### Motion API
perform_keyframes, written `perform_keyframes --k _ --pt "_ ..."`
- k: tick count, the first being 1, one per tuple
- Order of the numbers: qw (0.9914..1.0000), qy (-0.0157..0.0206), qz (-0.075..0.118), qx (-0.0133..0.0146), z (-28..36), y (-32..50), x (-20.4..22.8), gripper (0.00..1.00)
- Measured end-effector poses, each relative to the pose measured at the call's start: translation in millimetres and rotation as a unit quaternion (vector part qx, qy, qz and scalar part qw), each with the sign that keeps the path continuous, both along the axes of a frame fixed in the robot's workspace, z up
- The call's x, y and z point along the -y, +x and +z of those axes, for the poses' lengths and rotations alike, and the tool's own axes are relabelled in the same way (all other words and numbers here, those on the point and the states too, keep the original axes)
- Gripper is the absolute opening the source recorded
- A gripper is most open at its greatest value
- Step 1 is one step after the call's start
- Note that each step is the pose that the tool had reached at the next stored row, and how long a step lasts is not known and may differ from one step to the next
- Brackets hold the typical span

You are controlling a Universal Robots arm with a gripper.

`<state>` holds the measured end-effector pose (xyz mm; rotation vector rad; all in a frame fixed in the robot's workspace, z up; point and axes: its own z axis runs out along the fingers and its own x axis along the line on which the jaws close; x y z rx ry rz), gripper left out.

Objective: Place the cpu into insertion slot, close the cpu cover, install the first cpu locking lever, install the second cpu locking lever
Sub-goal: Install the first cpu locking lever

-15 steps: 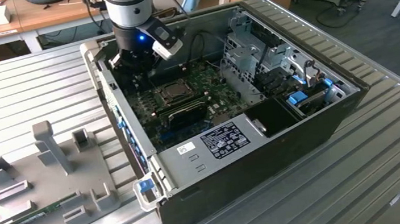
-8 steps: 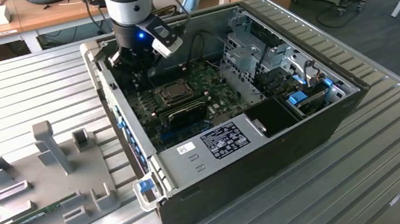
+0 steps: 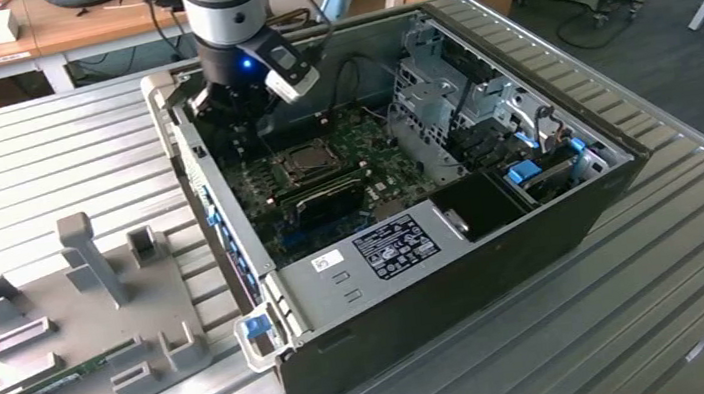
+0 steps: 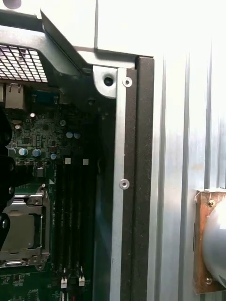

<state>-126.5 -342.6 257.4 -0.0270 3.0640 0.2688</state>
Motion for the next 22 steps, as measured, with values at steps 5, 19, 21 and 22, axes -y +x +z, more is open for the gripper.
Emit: perform_keyframes --k 5,19,21,22 --pt "1.0 0.0003 0.0 -0.0001 -1.4 -1.3 0.0 0.11" --pt "0.99999 0.0053 0.0 -0.0001 -4.4 -1.0 -1.7 0.11" --pt "0.99999 0.0053 0.0 -0.0001 -4.4 -0.3 -1.9 0.11" --pt "0.99999 0.0053 0.0 -0.0001 -4.4 -0.1 -2.2 0.11"
